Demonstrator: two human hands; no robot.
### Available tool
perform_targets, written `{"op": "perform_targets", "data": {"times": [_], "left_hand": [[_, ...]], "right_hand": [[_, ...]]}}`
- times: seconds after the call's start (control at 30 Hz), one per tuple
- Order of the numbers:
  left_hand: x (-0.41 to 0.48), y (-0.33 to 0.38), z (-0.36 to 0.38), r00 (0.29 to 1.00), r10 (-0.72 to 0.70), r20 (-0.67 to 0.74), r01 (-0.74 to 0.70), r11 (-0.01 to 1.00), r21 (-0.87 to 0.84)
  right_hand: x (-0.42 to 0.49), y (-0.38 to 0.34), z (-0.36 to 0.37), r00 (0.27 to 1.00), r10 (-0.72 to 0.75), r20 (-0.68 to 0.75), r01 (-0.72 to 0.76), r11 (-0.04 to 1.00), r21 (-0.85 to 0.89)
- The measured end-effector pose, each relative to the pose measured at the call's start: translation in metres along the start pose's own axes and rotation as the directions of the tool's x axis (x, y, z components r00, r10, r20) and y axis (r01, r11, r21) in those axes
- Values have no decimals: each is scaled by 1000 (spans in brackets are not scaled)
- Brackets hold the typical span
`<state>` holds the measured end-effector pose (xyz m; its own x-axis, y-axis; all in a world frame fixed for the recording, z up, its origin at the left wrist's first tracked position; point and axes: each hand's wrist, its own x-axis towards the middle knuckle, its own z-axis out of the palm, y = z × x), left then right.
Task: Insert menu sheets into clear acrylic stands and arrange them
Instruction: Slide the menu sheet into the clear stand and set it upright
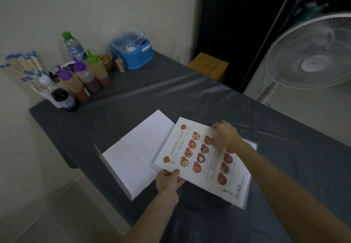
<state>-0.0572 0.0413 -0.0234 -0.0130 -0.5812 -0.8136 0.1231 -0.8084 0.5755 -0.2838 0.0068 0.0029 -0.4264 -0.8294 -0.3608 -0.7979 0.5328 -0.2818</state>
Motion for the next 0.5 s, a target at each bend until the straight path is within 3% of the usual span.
{"op": "perform_targets", "data": {"times": [0.27, 0.37, 0.5], "left_hand": [[-20, 44, 24, 976, 212, 57, -218, 968, 126], [-26, 61, 42, 950, 273, 152, -299, 937, 182], [-37, 84, 68, 877, 325, 355, -428, 864, 266]], "right_hand": [[-41, 25, -45, 966, 144, -215, -64, 938, 340], [-74, 46, -61, 910, 234, -342, -62, 893, 446], [-123, 76, -71, 825, 434, -363, -117, 759, 641]]}}
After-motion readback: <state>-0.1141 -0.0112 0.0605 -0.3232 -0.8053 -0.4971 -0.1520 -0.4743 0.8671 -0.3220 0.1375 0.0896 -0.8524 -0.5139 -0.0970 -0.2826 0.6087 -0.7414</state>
